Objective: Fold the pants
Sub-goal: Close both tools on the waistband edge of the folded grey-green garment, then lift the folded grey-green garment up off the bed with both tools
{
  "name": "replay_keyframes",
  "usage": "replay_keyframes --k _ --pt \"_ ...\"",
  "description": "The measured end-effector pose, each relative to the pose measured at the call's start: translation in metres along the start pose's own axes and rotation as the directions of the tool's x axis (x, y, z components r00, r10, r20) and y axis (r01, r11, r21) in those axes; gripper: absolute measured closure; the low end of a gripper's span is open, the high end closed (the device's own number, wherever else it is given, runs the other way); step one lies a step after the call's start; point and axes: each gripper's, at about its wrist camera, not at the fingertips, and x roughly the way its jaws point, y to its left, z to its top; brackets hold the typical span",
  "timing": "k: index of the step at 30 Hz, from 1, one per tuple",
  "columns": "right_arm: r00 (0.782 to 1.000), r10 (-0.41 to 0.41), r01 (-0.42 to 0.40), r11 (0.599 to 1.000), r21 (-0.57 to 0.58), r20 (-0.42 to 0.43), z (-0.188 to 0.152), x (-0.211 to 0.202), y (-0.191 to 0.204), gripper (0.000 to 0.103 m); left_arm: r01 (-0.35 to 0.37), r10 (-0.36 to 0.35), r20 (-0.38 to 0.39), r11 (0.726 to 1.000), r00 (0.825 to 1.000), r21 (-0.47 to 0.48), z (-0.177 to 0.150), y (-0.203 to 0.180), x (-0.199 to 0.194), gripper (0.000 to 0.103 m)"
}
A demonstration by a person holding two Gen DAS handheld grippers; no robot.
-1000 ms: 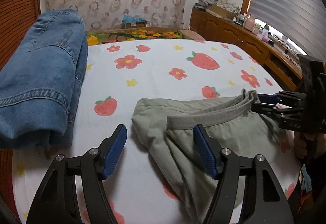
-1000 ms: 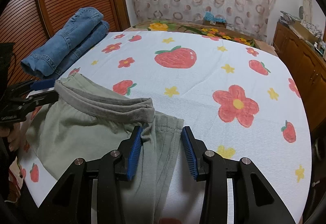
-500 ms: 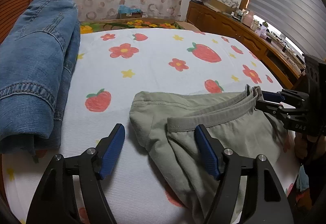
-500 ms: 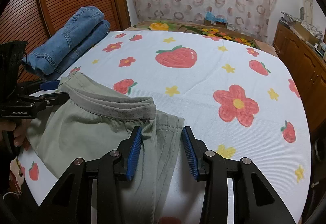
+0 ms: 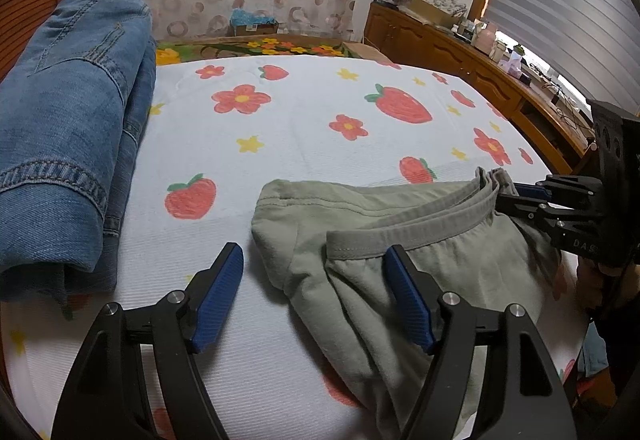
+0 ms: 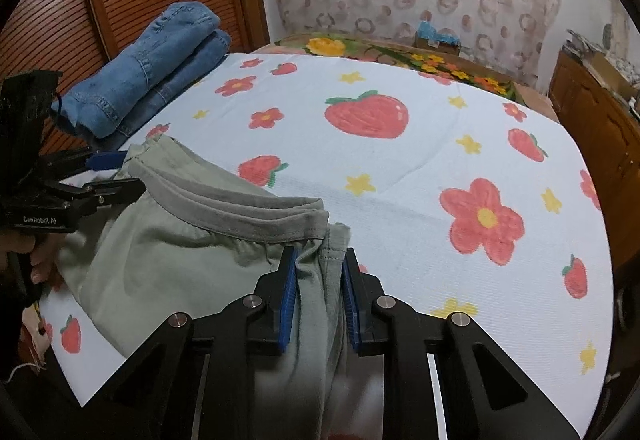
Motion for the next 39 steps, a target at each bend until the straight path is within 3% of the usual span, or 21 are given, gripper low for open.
replay_keyframes --k 7,14,19,35,39 --pt "1.000 0.011 -0.011 1.000 0.005 0.023 -0.0055 -0.0006 -0.0016 0.081 -0.002 0.002 0.001 1.000 1.000 0.001 -0.0003 -0.0002 -0.0003 0.029" --pt "1.000 0.011 -0.011 1.000 0.007 0.022 -0.0055 -0.0009 -0.0013 0.081 0.034 -0.034 0.005 0.999 0.999 -0.009 -0.0009 -0.0023 -0.0010 0.059" --pt "1.000 0.015 -0.015 1.000 0.010 0.021 -0.0048 -0.0004 0.0003 0.081 0.064 -0.064 0.007 0.998 0.998 -0.027 -0.0001 -0.0034 -0.0025 0.071" --pt "1.000 0.017 -0.018 1.000 0.012 0.021 -0.0044 0.0001 0.0005 0.080 0.067 -0.067 0.008 0.998 0.998 -0.018 0.0005 -0.0018 -0.0012 0.072" --pt "1.000 0.015 -0.015 1.000 0.011 0.020 -0.0041 0.0003 -0.0001 0.080 0.082 -0.081 0.026 0.997 0.996 -0.012 0.0009 -0.0042 -0.0077 0.076"
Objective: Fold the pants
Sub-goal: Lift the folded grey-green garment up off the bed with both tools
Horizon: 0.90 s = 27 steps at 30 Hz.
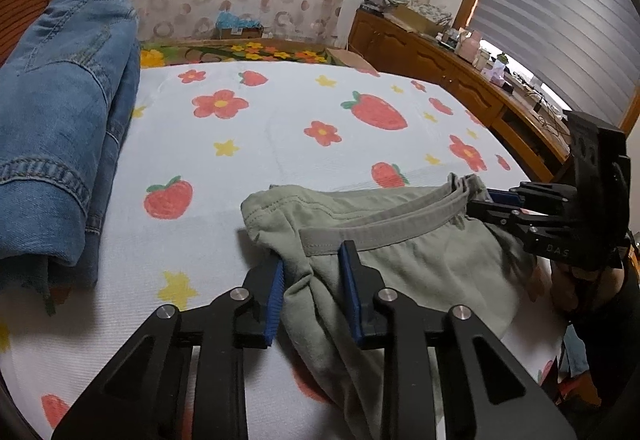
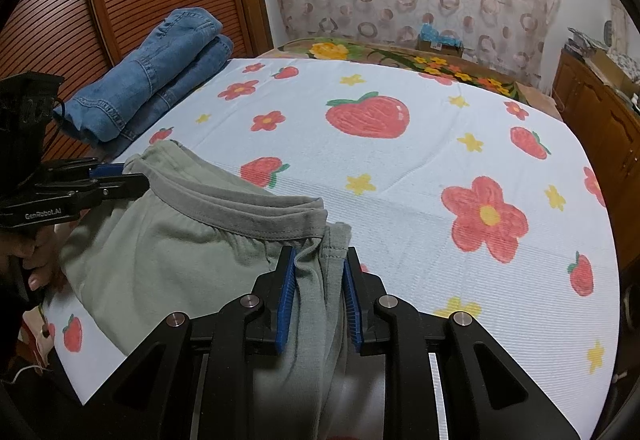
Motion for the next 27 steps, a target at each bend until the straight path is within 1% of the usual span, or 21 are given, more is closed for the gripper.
replay_keyframes --k 2,4,7,12,18,27 --pt "1.000 -0.001 0.001 1.000 0.003 -0.004 0.000 0.000 0.000 0.080 0.009 -0.009 0.016 1.000 1.000 0.005 0.001 -0.002 -0.005 0.081" --pt "1.000 0.000 0.000 1.000 0.005 -0.009 0.000 -0.001 0.001 0.089 0.011 -0.011 0.034 1.000 0.999 0.017 0.001 -0.006 -0.012 0.082" --pt "1.000 -0.008 0.008 1.000 -0.001 0.001 -0.002 -0.007 0.004 0.092 0.011 -0.012 0.056 0.999 0.998 0.031 0.001 -0.012 -0.019 0.084" --pt "0.999 0.006 -0.007 1.000 0.013 0.041 -0.003 -0.021 0.003 0.093 0.013 -0.017 0.091 0.999 0.996 0.040 0.001 -0.018 -0.030 0.085" --pt "0.996 0.003 -0.005 1.000 0.012 0.090 -0.003 -0.041 0.009 0.094 0.024 -0.030 0.132 0.999 0.991 0.043 0.002 -0.024 -0.044 0.085" --pt "0.988 -0.001 0.004 1.000 -0.019 0.153 0.007 -0.068 0.021 0.094 0.006 -0.019 0.205 0.998 0.979 0.064 0.011 -0.029 -0.069 0.086"
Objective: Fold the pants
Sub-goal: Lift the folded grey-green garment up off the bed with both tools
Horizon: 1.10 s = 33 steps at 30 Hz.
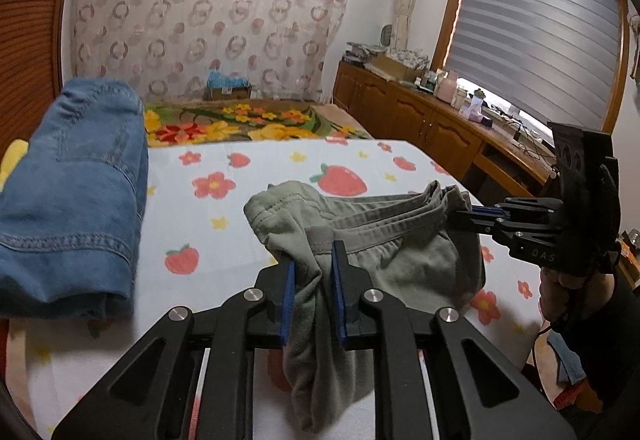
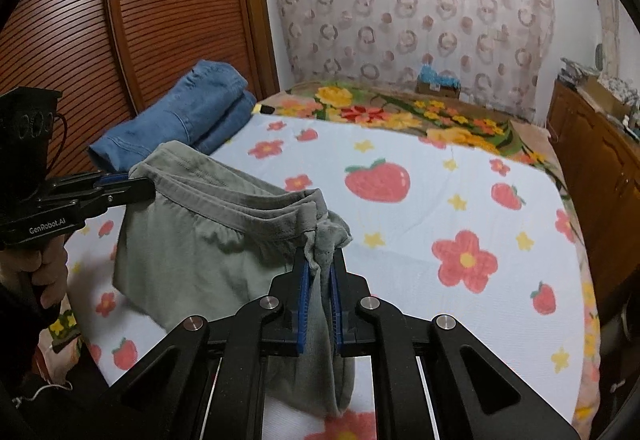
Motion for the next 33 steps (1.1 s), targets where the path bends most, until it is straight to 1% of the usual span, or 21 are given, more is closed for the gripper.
replay_keyframes --k 10,18,26,30,33 --pt "0.999 0.006 -0.004 0.999 -0.043 0.052 0.019 -0.007 0.011 0.094 -0.022 0.022 0.061 1.000 0.998 -0.013 0.012 0.008 -0.020 0.086" --pt "0.995 0.010 0.001 0.994 -0.114 0.097 0.040 -0.011 0.020 0.094 -0.048 0.050 0.125 0.999 0.991 -0.016 0.024 0.021 -0.040 0.086" --pt "0.993 0.028 -0.007 0.983 -0.181 0.117 0.049 0.002 0.032 0.094 -0.089 0.094 0.162 0.995 0.982 -0.039 0.034 0.047 -0.053 0.086" --pt "0.993 0.047 -0.025 0.980 -0.198 0.104 0.062 0.012 0.032 0.094 -0.113 0.121 0.183 0.992 0.976 -0.055 0.044 0.056 -0.065 0.086" --pt "0.992 0.054 -0.027 0.973 -0.231 0.113 0.078 0.013 0.034 0.094 -0.134 0.144 0.202 0.989 0.969 -0.059 0.051 0.064 -0.073 0.086"
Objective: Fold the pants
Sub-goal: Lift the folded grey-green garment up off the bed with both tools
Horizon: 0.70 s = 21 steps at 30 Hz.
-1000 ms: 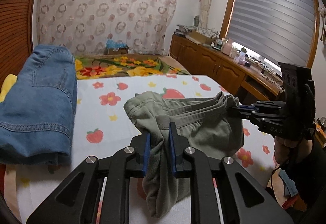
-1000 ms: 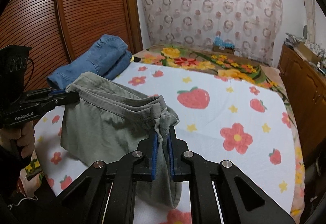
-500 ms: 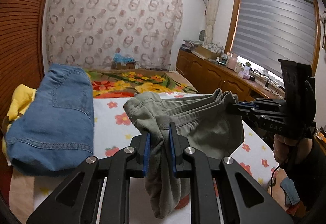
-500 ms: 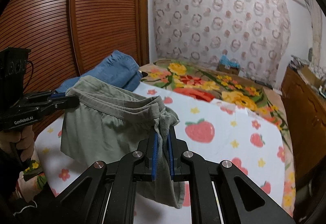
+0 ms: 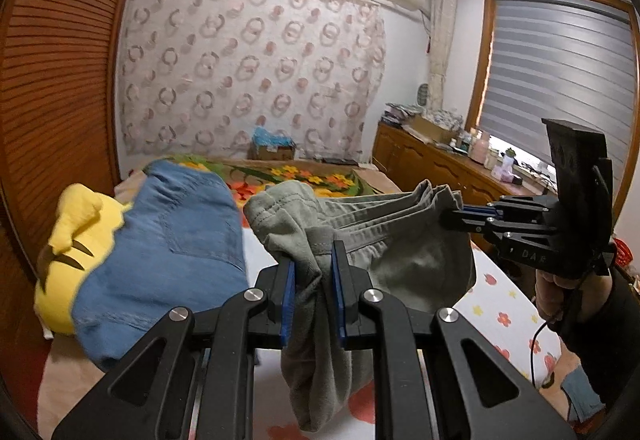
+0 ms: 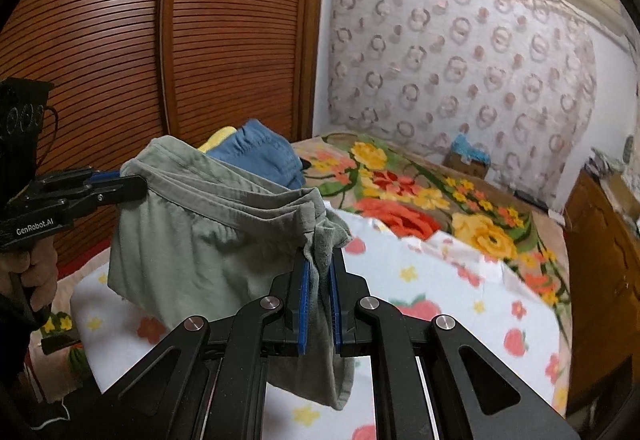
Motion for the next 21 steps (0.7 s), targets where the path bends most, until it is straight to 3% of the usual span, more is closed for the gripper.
replay_keyframes --k 7,21 --pt "0.999 0.014 -0.012 0.999 -0.041 0.035 0.019 0.008 0.001 0.094 -0.051 0.051 0.021 0.999 0.998 0.015 0.014 0.016 -0.001 0.086" --pt "0.997 0.066 -0.062 0.995 -0.084 0.046 0.033 0.062 -0.011 0.094 -0.144 0.144 0.011 0.990 0.990 -0.003 0.022 0.055 0.016 0.086"
